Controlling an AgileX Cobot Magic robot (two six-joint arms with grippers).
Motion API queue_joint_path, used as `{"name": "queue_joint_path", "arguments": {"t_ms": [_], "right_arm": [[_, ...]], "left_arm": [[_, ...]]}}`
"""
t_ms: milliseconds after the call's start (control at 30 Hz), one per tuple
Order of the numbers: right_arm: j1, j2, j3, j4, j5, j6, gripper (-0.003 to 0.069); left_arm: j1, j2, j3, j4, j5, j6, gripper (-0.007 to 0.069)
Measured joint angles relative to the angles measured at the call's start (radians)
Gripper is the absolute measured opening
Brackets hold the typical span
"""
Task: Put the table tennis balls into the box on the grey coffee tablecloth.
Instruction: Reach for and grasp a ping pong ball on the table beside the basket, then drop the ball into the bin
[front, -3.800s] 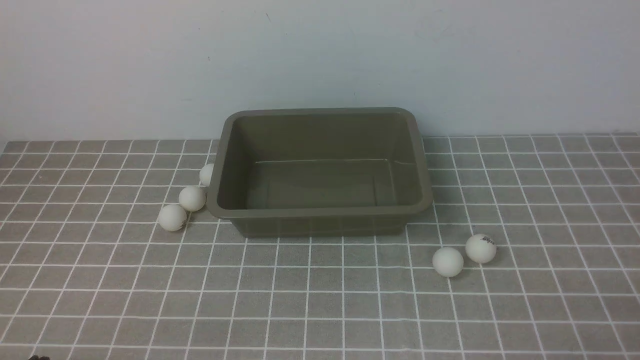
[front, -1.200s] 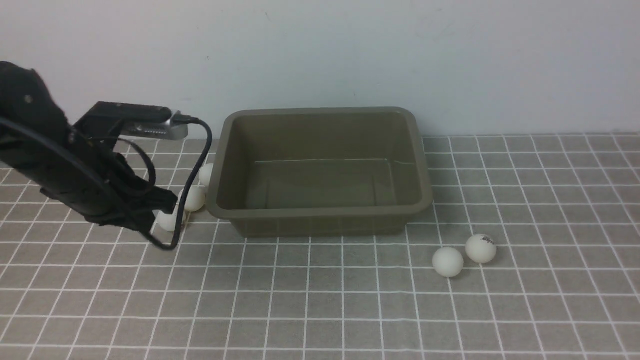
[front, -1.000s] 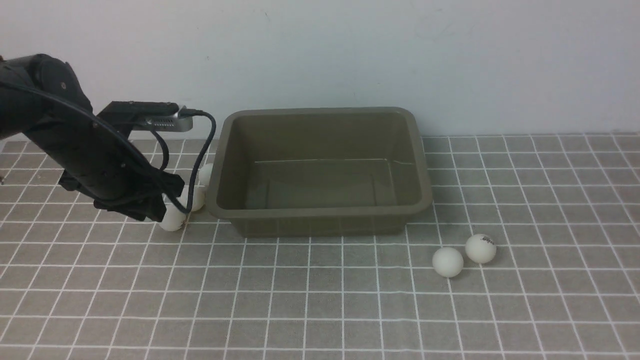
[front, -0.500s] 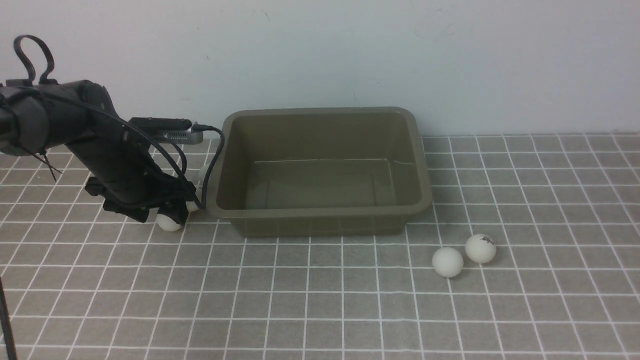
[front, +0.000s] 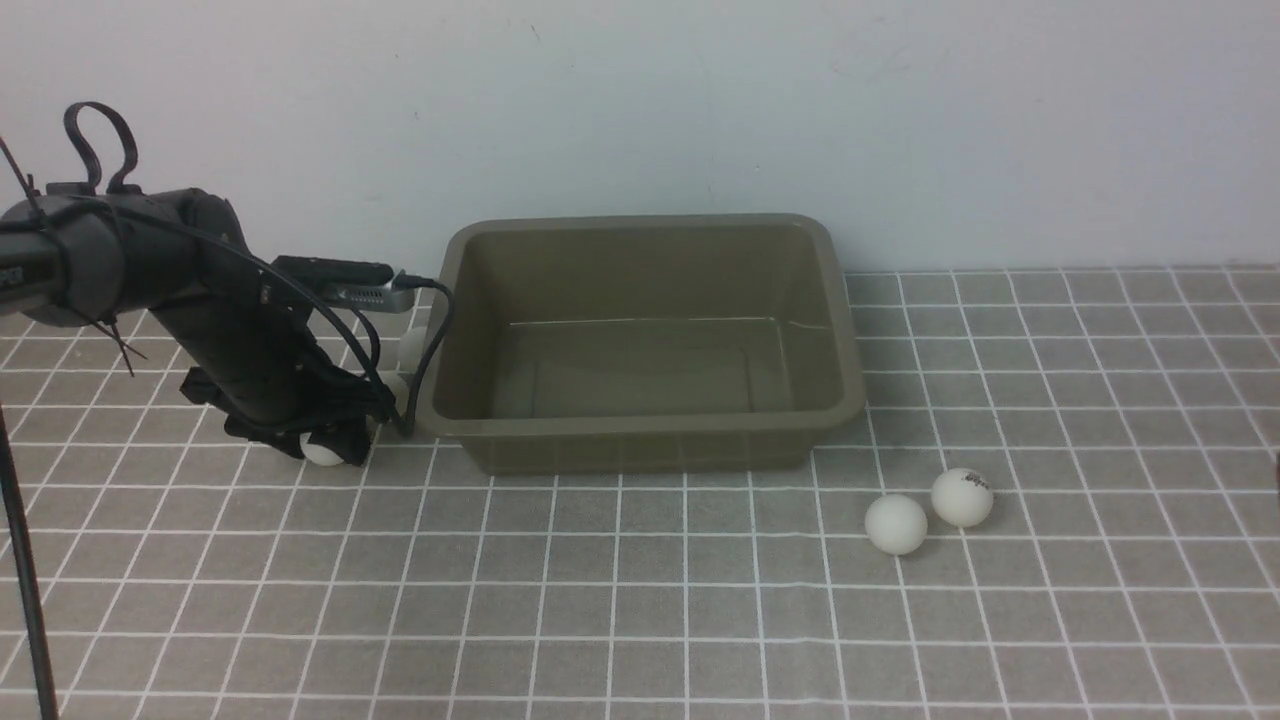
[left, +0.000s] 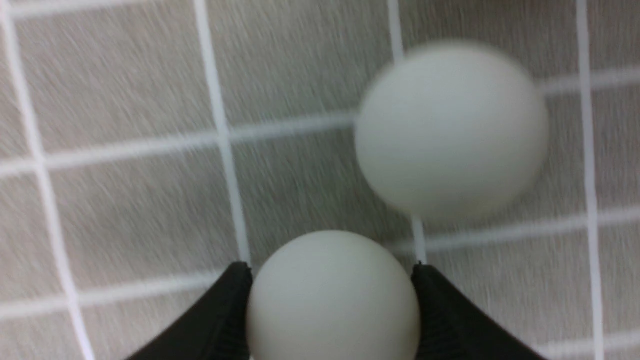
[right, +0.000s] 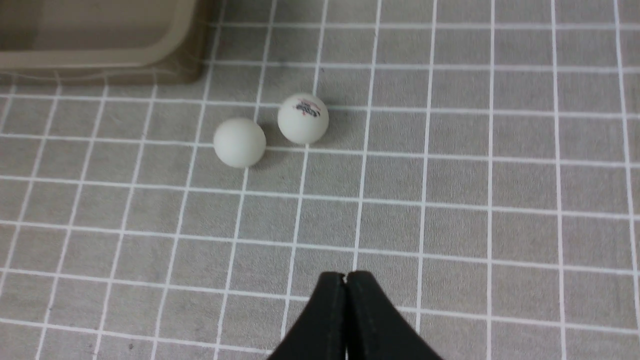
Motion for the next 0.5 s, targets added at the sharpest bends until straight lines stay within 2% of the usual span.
{"name": "queue_joint_path", "arguments": {"t_ms": [167, 300, 400, 500], "right_arm": [[0.0, 0.141, -0.053, 0.018, 0.021, 0.017, 0.0002], [0.0, 0.282, -0.087, 0.038, -0.034, -0.022, 0.0068], [0.001, 0.418, -0.135, 0.072, -0.095, -0.078, 0.0188], [0.002, 0.527, -0.187, 0.085, -0.132, -0.095, 0.0307]], "left_arm": [[0.012, -0.099, -0.021, 0.049, 0.159, -0.045, 0.0346], [0.009, -0.243, -0.032, 0.0, 0.21, -0.085, 0.0347], [-0.066, -0.322, -0.037, -0.13, 0.195, -0.014, 0.0349], [-0.142, -0.318, -0.038, -0.208, 0.144, 0.069, 0.0349]]}}
